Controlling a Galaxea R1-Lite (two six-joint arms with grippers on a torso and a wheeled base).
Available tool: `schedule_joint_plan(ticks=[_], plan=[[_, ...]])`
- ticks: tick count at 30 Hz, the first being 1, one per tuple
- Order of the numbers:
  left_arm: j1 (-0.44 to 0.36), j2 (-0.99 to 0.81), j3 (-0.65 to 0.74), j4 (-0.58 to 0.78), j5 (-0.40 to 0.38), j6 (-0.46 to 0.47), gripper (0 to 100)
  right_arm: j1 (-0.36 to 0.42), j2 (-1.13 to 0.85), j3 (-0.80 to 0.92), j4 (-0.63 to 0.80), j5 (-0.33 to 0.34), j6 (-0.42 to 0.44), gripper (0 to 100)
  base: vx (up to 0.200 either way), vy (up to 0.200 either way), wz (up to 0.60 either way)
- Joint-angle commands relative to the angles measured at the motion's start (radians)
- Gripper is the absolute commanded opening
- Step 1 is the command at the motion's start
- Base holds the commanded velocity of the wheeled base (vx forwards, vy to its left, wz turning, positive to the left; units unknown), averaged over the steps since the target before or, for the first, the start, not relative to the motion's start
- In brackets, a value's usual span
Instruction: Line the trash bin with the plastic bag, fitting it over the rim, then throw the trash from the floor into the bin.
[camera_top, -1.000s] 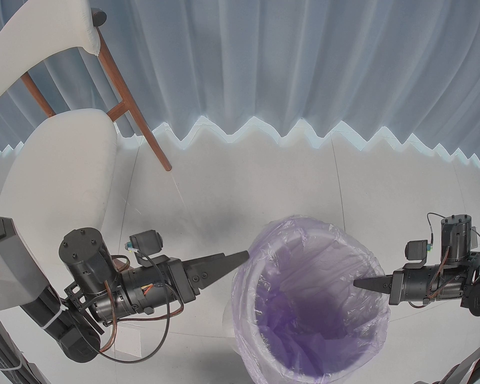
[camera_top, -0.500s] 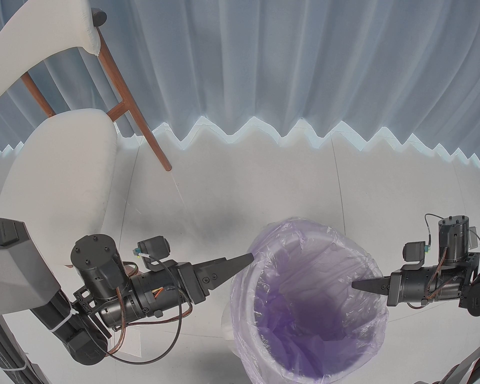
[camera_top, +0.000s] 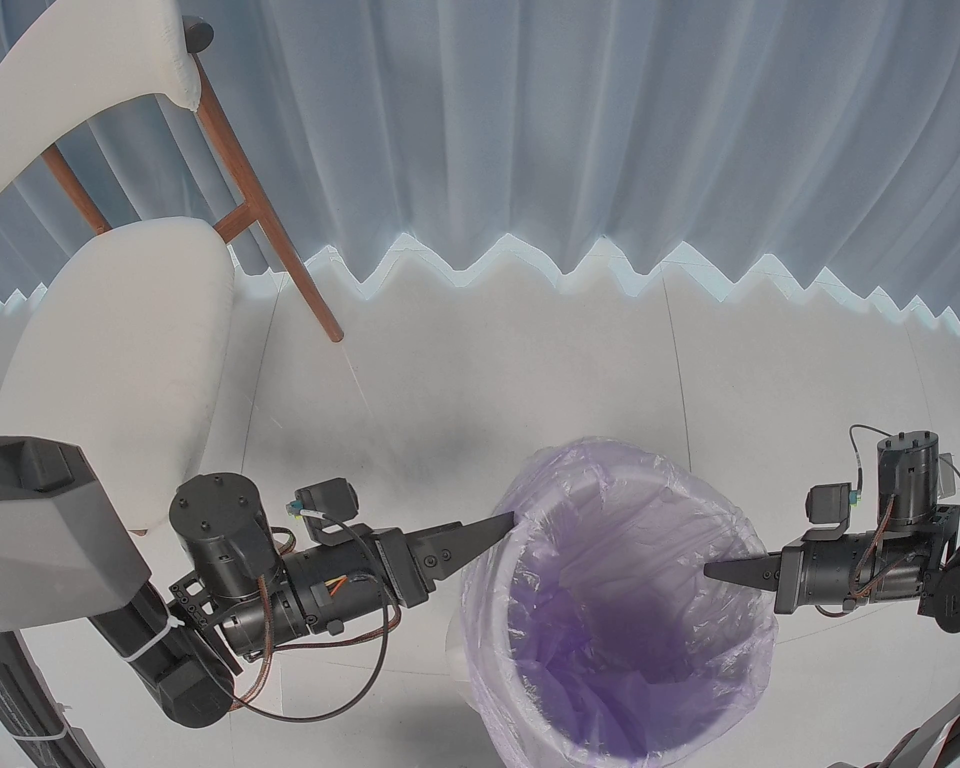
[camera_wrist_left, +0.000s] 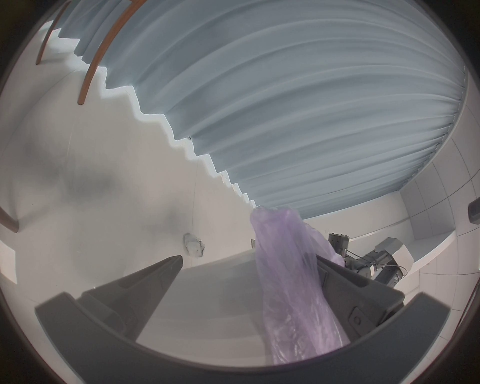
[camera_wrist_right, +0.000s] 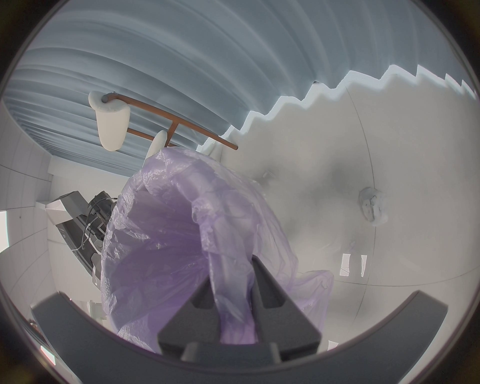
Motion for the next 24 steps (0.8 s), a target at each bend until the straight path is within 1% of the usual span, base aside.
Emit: schedule_joint_plan(ticks=[1, 2, 3, 4, 14, 24], plan=[[0.005, 0.051, -0.039, -0.001, 0.031, 0.0, 100, 0.0, -0.016, 0.006, 0.001, 0.001, -0.003, 0, 0.0, 0.0, 0.0], [0.005, 0.051, -0.039, -0.001, 0.031, 0.0, 100, 0.0, -0.016, 0.006, 0.001, 0.001, -0.003, 0, 0.0, 0.0, 0.0], [0.005, 0.052, -0.07, 0.0, 0.06, -0.001, 100, 0.0, -0.019, 0.006, 0.001, 0.001, -0.003, 0, 0.0, 0.0, 0.0], [0.005, 0.055, -0.082, 0.0, 0.064, -0.001, 0, 0.0, -0.02, 0.006, 0.001, 0.001, -0.005, 0, 0.0, 0.0, 0.0], [0.005, 0.063, -0.099, -0.001, 0.06, -0.003, 0, 0.002, -0.022, 0.023, -0.001, 0.001, -0.006, 0, 0.0, 0.0, 0.0], [0.006, 0.08, -0.102, 0.0, 0.06, -0.004, 0, 0.026, -0.056, 0.006, -0.004, 0.005, 0.004, 0, 0.0, 0.0, 0.0]])
